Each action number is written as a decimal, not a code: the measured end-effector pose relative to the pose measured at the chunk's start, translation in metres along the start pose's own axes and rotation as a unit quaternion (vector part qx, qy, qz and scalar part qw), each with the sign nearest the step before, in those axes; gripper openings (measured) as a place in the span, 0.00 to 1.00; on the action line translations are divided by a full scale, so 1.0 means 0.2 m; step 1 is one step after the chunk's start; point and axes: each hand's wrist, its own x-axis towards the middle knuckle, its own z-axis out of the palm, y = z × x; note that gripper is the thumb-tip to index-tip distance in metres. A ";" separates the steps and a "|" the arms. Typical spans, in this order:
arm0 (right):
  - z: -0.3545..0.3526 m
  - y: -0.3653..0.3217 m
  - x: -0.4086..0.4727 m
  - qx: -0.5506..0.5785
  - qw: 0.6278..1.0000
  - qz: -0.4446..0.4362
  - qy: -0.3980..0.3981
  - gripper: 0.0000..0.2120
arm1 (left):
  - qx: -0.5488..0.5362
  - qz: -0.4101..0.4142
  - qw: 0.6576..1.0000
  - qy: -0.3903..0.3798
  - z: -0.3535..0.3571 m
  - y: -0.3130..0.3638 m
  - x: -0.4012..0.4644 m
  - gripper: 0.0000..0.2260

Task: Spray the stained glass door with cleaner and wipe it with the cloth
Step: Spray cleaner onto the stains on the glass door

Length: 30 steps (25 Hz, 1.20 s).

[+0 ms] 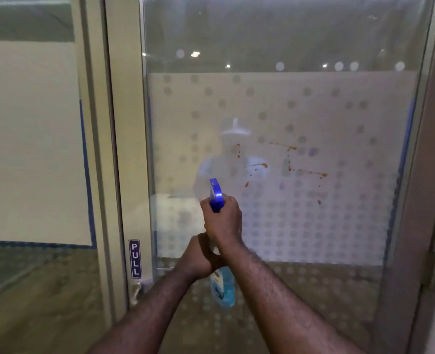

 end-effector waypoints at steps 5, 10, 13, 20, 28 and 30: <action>0.08 -0.06 0.05 -0.024 1.000 -0.012 -0.012 0.11 | -0.027 0.013 0.999 0.023 -0.08 -0.04 0.06 0.11; 0.06 -0.26 0.19 -0.016 0.999 -0.033 0.019 0.11 | -0.015 0.046 0.998 0.028 -0.20 0.12 0.19 0.08; -0.04 -0.36 0.30 -0.006 0.998 -0.030 0.054 0.08 | 0.019 0.077 0.997 0.014 -0.21 0.27 0.30 0.06; -0.40 -0.35 0.46 -0.013 0.991 -0.023 0.130 0.09 | 0.004 0.107 0.993 -0.055 0.05 0.53 0.51 0.19; -0.84 -0.21 0.58 -0.009 0.977 -0.013 0.212 0.09 | 0.008 0.143 0.983 -0.115 0.46 0.75 0.67 0.25; -0.96 -0.17 0.60 -0.018 0.974 -0.013 0.225 0.09 | 0.011 0.147 0.981 -0.123 0.57 0.80 0.70 0.26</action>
